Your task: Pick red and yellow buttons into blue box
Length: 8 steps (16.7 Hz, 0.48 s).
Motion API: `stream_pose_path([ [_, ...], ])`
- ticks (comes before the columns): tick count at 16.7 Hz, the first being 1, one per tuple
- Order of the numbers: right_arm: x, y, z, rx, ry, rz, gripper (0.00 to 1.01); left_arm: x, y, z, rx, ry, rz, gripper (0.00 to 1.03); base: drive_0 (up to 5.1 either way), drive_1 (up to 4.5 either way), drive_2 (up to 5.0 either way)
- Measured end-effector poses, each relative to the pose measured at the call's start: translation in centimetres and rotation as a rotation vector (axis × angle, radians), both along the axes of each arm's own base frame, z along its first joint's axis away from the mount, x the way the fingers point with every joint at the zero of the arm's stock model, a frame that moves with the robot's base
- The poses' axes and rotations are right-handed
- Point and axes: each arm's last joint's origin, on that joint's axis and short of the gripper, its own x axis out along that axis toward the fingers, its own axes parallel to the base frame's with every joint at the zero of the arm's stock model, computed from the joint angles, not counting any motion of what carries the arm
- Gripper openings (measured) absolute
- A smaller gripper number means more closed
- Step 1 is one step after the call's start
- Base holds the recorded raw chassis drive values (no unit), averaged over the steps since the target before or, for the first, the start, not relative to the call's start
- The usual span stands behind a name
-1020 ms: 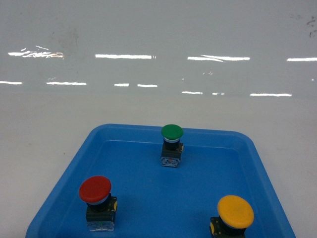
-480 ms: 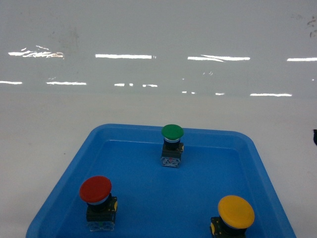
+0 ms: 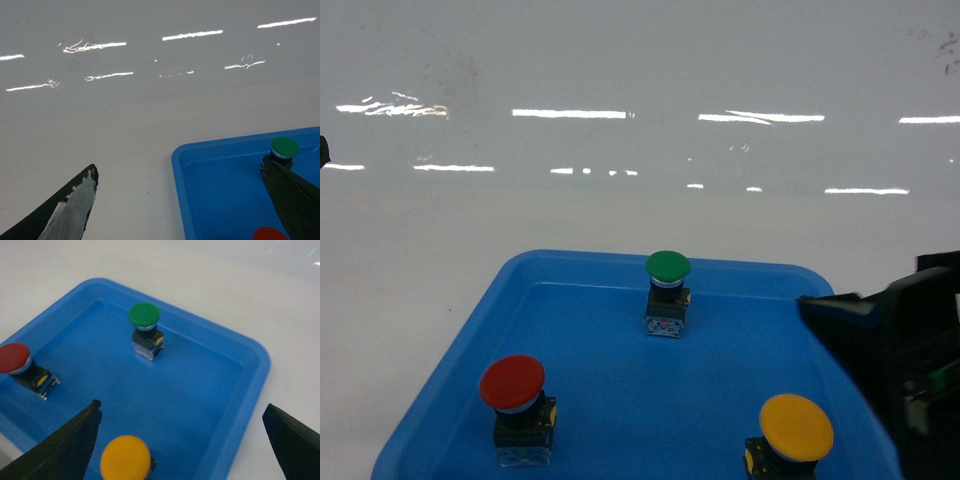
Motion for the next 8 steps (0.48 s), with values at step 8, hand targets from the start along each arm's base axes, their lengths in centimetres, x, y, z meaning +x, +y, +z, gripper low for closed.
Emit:
stream_pose_path([
  [8,1.9,4.2,-2.7,-0.051,0.086,0.079,0.98,0.0,0.0,0.0,0.002,-0.001,0.0,0.98,0.0,0.0,0.0],
])
